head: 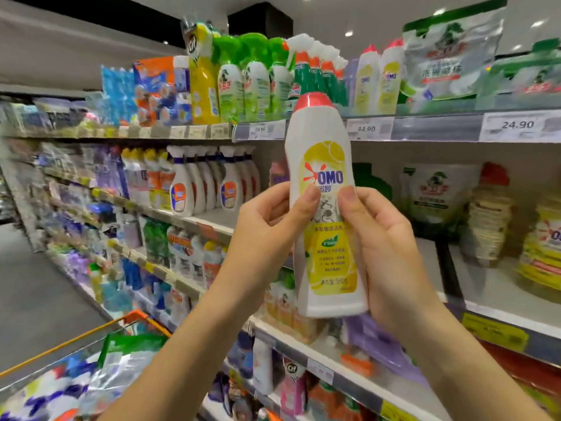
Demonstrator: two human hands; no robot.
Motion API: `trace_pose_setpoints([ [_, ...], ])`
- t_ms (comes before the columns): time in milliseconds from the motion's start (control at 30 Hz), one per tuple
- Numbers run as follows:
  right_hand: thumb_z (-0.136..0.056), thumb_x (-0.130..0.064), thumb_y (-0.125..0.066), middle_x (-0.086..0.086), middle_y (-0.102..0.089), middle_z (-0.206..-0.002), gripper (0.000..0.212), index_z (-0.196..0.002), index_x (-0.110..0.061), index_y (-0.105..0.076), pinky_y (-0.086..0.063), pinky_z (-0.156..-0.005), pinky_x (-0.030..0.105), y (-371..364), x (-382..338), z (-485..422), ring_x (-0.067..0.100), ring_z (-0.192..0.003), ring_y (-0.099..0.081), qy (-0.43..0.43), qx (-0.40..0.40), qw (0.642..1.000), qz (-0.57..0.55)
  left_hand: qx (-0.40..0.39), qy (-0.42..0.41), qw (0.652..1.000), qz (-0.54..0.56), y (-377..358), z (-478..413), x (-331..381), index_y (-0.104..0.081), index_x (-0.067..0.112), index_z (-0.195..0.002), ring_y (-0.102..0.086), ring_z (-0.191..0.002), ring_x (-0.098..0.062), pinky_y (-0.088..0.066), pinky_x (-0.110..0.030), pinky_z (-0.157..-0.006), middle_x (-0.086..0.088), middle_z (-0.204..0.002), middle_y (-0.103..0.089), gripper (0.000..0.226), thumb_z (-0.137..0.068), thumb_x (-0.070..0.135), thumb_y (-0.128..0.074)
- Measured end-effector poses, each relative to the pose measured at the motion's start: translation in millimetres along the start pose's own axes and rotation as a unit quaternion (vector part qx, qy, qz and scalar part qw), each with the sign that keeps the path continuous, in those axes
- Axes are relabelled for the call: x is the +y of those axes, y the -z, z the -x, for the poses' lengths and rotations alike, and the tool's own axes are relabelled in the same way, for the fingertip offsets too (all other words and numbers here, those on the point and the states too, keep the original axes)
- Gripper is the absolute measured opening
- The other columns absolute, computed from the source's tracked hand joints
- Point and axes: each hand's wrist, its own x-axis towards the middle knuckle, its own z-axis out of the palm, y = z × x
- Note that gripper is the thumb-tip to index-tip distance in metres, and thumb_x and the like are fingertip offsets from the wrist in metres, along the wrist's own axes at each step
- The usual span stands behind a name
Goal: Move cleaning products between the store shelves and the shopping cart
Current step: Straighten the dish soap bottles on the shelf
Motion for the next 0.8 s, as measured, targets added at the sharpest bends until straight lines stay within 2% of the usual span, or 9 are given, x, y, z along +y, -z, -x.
trace_pose_setpoints([
  [267,-0.086,-0.037,-0.057,0.01,-0.074,-0.096,0.034,-0.106,-0.01,-0.063,-0.058,-0.075,0.04,-18,30,-86,0.023,-0.085,-0.072,0.048,0.023,0.995,0.085,-0.064,-0.034,0.997,0.016,52,-94,-33,-0.066,0.007,-0.114,-0.071,-0.095,-0.02,-0.058,-0.028,-0.076,-0.007,-0.104,-0.073,0.032,-0.091,0.026,-0.055],
  [367,-0.086,-0.033,-0.057,0.008,-0.074,-0.09,0.035,-0.106,-0.005,-0.062,-0.058,-0.066,0.029,-13,34,-117,0.017,-0.076,-0.071,0.079,0.025,0.99,0.114,-0.077,-0.047,0.996,0.025,57,-127,-46,-0.067,0.007,-0.113,-0.071,-0.09,-0.019,-0.055,-0.024,-0.069,-0.008,-0.102,-0.074,0.032,-0.09,0.027,-0.055],
  [433,-0.088,-0.03,-0.056,0.008,-0.074,-0.09,0.035,-0.109,-0.002,-0.061,-0.057,-0.065,0.026,-6,41,-142,0.016,-0.077,-0.071,0.101,0.024,0.986,0.131,-0.088,-0.059,0.994,0.037,59,-153,-59,-0.066,0.006,-0.113,-0.071,-0.092,-0.02,-0.056,-0.025,-0.071,-0.008,-0.103,-0.074,0.031,-0.091,0.025,-0.055],
  [533,-0.087,-0.032,-0.057,0.009,-0.075,-0.093,0.036,-0.108,-0.004,-0.062,-0.059,-0.071,0.029,2,41,-177,0.018,-0.082,-0.072,0.137,0.022,0.976,0.168,-0.092,-0.081,0.992,0.041,59,-189,-68,-0.067,0.007,-0.112,-0.071,-0.094,-0.021,-0.057,-0.028,-0.074,-0.009,-0.103,-0.074,0.032,-0.09,0.026,-0.056],
  [700,-0.095,-0.025,-0.054,0.007,-0.075,-0.096,0.025,-0.111,-0.007,-0.062,-0.06,-0.075,0.033,2,30,-226,0.019,-0.087,-0.073,0.191,0.017,0.954,0.232,-0.108,-0.133,0.984,0.042,60,-243,-69,-0.067,0.011,-0.109,-0.07,-0.095,-0.022,-0.058,-0.036,-0.079,-0.009,-0.104,-0.073,0.029,-0.089,0.028,-0.054],
  [800,-0.098,-0.024,-0.051,0.009,-0.074,-0.095,0.025,-0.113,-0.005,-0.06,-0.061,-0.071,0.036,-4,15,-253,0.021,-0.085,-0.073,0.215,0.02,0.939,0.266,-0.109,-0.176,0.978,0.019,61,-274,-60,-0.065,0.005,-0.11,-0.07,-0.086,-0.015,-0.057,-0.027,-0.069,-0.007,-0.097,-0.073,0.026,-0.097,0.022,-0.05],
])
